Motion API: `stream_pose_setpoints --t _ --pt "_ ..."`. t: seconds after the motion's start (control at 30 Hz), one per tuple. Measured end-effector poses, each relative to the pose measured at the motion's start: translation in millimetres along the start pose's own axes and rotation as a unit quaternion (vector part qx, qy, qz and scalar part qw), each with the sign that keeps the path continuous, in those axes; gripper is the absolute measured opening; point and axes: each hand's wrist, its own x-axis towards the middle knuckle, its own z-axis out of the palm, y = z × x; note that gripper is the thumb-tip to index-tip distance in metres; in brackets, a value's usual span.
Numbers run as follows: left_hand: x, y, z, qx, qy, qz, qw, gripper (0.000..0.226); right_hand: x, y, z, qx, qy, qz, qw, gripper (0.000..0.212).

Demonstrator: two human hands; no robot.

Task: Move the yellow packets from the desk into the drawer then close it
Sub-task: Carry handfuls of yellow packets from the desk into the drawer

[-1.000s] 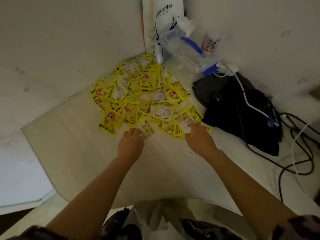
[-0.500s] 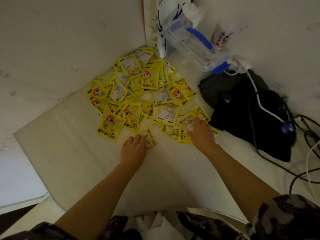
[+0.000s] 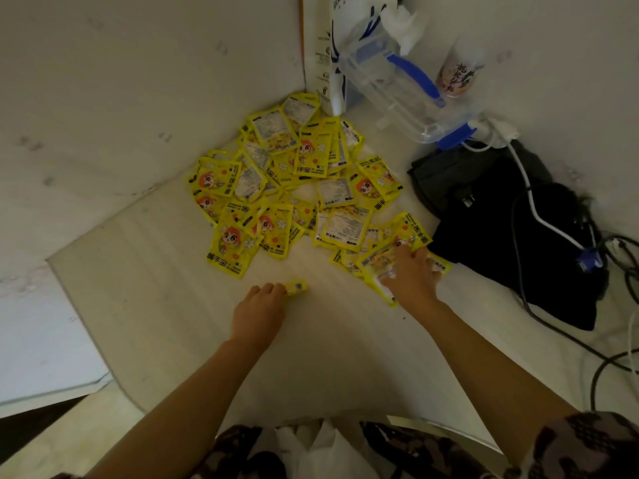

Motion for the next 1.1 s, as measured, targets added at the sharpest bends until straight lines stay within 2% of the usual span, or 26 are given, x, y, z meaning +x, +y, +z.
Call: stream_pose_setpoints --t 0.17,0.23,0.37,0.5,0.6,0.67,0.73,0.83,1.0,1.1 --pt "13 4 -15 -0.110 0.023 -0.056 0.992 0.016 -10 4 2 0.040 -0.037 -0.044 0.998 0.054" --pt "22 8 -25 -0.156 0.044 -0.070 0.984 0.017 -9 2 -1 0.096 -0.039 -0.042 0.994 0.055" --pt "46 17 -51 -0.251 0.086 -0.108 0.958 0.019 9 -12 -16 0.213 -0.056 -0.053 0.974 0.071" --pt "77 15 -63 -0.324 0.105 -0.160 0.927 0.026 34 -36 -31 0.271 -0.038 -0.031 0.961 0.062" --pt "96 10 -65 -0.281 0.106 -0.181 0.936 0.023 56 -52 -34 0.327 -0.039 0.030 0.944 0.062" --pt "105 8 -63 -0.249 0.091 -0.197 0.944 0.023 69 -59 -32 0.340 -0.051 0.073 0.936 0.054" --pt "111 5 -57 -0.244 0.069 -0.212 0.944 0.025 80 -65 -29 0.313 -0.060 0.096 0.943 0.039" --pt "115 4 -48 -0.221 0.046 -0.220 0.949 0.035 90 -72 -25 0.269 -0.069 0.115 0.954 0.031" --pt "112 9 -37 -0.234 0.073 -0.214 0.946 0.048 96 -85 -20 0.242 -0.066 0.143 0.957 0.040" --pt "113 10 -33 -0.252 0.077 -0.237 0.935 0.050 102 -89 -18 0.258 -0.066 0.143 0.953 0.037"
